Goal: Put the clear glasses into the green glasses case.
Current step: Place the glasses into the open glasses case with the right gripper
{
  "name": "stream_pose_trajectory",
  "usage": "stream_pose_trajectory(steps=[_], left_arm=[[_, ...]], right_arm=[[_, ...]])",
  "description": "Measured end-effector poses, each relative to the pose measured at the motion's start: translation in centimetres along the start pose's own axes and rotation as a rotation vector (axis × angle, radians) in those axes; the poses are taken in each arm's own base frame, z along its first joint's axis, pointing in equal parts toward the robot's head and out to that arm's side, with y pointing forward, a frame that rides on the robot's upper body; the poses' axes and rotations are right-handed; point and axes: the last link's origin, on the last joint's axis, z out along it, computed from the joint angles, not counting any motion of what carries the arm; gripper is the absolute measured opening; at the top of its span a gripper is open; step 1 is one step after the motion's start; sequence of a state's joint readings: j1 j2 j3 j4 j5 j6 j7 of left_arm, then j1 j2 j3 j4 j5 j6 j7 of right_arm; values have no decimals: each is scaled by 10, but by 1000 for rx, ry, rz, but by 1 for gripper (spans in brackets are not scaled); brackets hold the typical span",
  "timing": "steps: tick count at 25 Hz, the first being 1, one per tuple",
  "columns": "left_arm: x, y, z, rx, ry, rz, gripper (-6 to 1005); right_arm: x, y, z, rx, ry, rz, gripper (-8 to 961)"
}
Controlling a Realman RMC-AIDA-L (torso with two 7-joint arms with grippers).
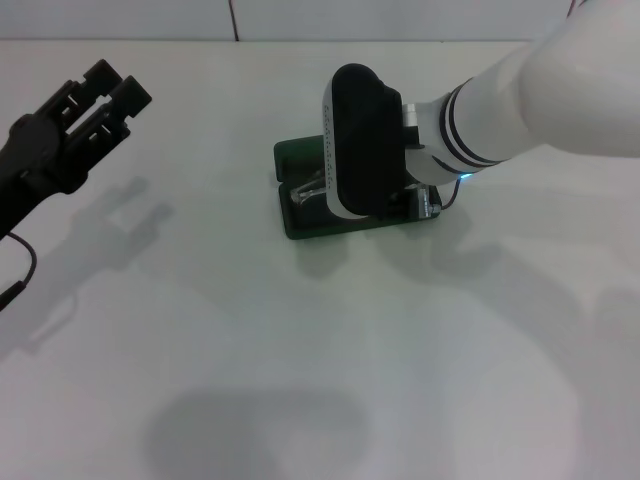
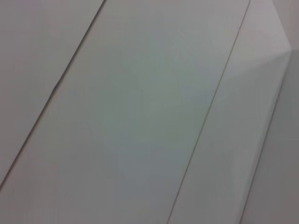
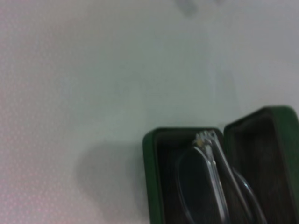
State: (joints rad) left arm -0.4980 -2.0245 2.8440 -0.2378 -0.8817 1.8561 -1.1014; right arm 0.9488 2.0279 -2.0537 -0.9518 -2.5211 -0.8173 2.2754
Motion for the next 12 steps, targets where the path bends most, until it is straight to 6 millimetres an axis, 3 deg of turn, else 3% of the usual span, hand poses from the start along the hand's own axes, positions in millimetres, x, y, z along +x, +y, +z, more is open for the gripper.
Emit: stream_pose_trajectory(steps=[3,11,12], left_arm=[[0,0,0,-2,-2,-1,698],[0,0,0,-2,-2,-1,698],[0,0,0,-2,-2,-1,698]], right_arm=[[-2,1,-4,-5,-2,10,128],[-7,-2,-22,-5,-32,35,428],[-7,-2,-23,-3,-34,35,428]])
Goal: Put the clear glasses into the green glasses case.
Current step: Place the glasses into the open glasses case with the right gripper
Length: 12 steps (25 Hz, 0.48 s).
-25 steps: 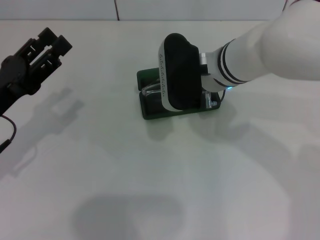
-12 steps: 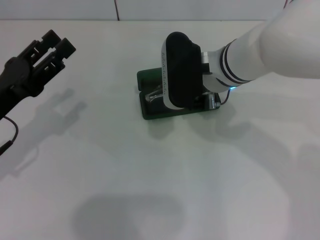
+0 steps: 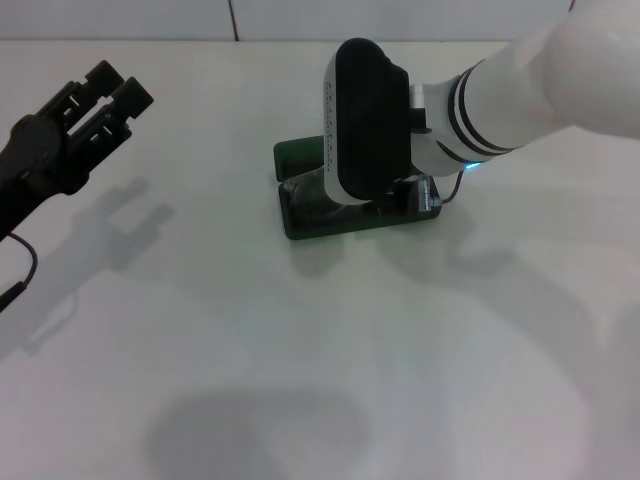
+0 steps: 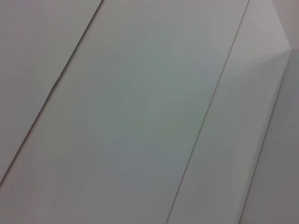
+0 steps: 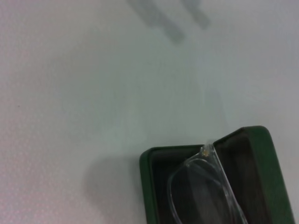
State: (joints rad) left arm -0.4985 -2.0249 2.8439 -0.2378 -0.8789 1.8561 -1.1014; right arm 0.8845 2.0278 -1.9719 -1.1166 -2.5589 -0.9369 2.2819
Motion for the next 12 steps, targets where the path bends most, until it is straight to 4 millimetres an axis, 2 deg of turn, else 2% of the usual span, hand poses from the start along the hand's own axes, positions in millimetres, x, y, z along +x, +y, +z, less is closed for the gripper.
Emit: stream_pose_trajectory(steps=[12], left_arm=[[0,0,0,3,-1,1,698]], right_arm=[[4,1,-5,-2,-8,29,428]])
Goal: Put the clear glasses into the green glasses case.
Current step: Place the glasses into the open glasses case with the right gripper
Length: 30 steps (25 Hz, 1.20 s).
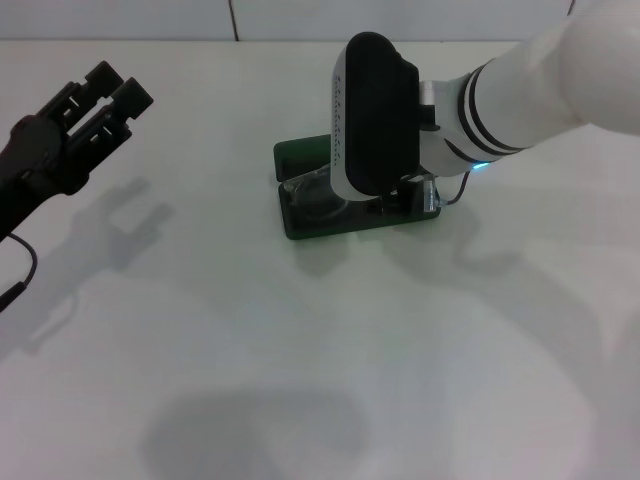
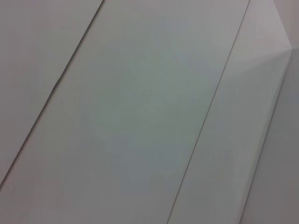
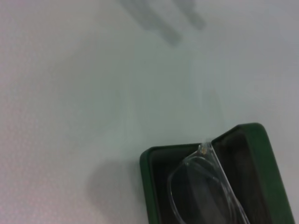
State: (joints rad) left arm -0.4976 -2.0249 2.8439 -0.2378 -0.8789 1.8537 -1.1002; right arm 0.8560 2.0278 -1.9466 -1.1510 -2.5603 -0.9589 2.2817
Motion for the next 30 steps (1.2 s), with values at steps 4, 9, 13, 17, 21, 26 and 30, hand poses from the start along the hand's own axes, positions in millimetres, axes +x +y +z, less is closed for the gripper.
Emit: stream_pose_trajectory(steps=[4,9,13,17,21,26,30], left_arm=[[1,0,0,0,0,1,698],[1,-1,1,-1,-1,3,698],[1,-1,1,-2,-1,3,698],[2,-1,1,-3,-1,3,698],[1,-1,0,-3,0,2,698],[0,0,0,-4,-4,-1,698],[0,1,1,-12,-4,-10,698]], right_arm=[[1,1,2,0,-1,5,428],[3,2,6,12,-10,5,428],[2,7,10,-1,-13,-1,428],[0,12,9,-32,-8,-1,428],[-3,15,1,-40,-32,13,429],[0,15,-3,-19,-42,10,429],[2,19,3,13,-38,-24,429]])
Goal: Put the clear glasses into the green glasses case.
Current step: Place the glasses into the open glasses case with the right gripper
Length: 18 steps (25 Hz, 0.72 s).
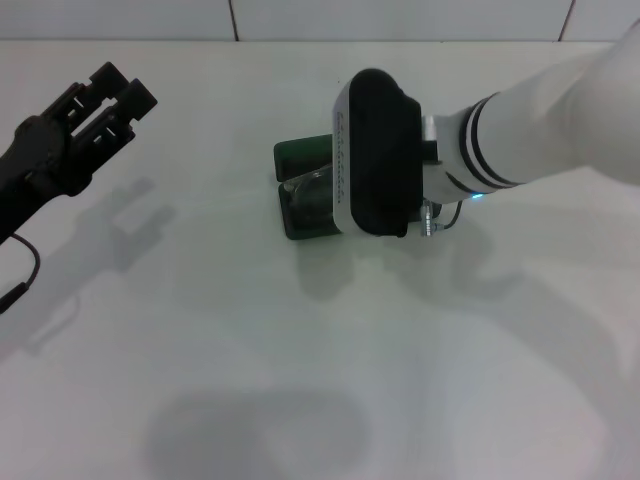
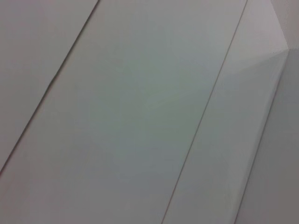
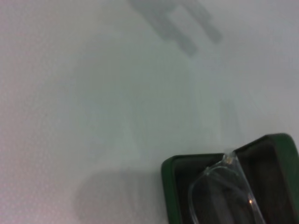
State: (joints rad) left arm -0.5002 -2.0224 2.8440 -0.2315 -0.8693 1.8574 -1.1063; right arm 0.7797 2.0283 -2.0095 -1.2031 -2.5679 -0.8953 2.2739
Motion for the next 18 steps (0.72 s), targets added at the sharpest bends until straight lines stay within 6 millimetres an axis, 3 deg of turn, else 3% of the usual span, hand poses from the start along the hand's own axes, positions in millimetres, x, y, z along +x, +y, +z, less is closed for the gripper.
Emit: stream_pose_trajectory(steps=[18], left_arm=[[0,0,0,0,-3,-19,698]], right_arm=[[12,3,12,124,-17,-68,429]])
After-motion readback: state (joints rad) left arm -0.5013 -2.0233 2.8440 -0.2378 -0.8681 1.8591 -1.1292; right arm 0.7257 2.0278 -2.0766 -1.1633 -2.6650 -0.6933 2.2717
